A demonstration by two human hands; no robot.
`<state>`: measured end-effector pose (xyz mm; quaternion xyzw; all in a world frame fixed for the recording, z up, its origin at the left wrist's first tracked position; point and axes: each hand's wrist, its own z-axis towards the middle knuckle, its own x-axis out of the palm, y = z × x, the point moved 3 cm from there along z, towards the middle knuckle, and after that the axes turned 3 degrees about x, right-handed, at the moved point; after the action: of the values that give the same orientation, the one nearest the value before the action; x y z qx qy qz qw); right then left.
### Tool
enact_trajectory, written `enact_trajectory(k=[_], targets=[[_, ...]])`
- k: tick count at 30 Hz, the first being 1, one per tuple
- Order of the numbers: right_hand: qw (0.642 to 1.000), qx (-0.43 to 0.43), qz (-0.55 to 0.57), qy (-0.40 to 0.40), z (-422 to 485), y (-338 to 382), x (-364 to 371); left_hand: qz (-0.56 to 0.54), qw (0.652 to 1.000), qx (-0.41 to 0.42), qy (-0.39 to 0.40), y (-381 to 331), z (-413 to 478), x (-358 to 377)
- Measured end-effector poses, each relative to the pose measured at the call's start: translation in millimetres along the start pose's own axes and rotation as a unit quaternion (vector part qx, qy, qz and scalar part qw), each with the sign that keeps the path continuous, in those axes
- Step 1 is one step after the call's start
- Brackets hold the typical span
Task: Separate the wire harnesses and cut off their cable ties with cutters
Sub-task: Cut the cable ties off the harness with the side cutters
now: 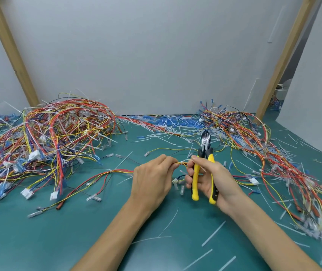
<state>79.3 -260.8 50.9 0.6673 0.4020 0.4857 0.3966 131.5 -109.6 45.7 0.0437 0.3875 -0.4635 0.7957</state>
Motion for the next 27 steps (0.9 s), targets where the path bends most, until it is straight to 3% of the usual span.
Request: enact_trajectory(k=[4, 6, 8, 10, 14, 22, 27], targets=[[0.974, -0.083, -0.179, -0.115, -5, 17, -15, -0.006, 0.997, -0.065, 0.044, 14, -2, 3], [0.927, -0.158, -0.284, -0.187, -7, 28, -26, 0.005, 0.995, -0.089, 0.053, 20, -1, 4], [0.813, -0.214, -0.483, -0.245, -6, 35, -38, 0.012, 0.993, -0.102, 0.058, 22, -2, 6], [0.698, -0.216, -0.634, -0.254, -5, 36, -43, 0.030, 0.992, -0.104, 0.065, 22, -3, 8], [0.574, -0.174, -0.773, -0.208, -1, 28, -42, 0.067, 0.992, -0.086, 0.062, 21, -3, 10], [0.565, -0.228, -0.774, -0.173, -5, 19, -27, 0.125, 0.992, 0.011, 0.016, 10, 0, 1], [0.565, -0.241, -0.772, -0.162, -6, 12, -19, 0.142, 0.989, 0.025, 0.013, 8, 0, -1]])
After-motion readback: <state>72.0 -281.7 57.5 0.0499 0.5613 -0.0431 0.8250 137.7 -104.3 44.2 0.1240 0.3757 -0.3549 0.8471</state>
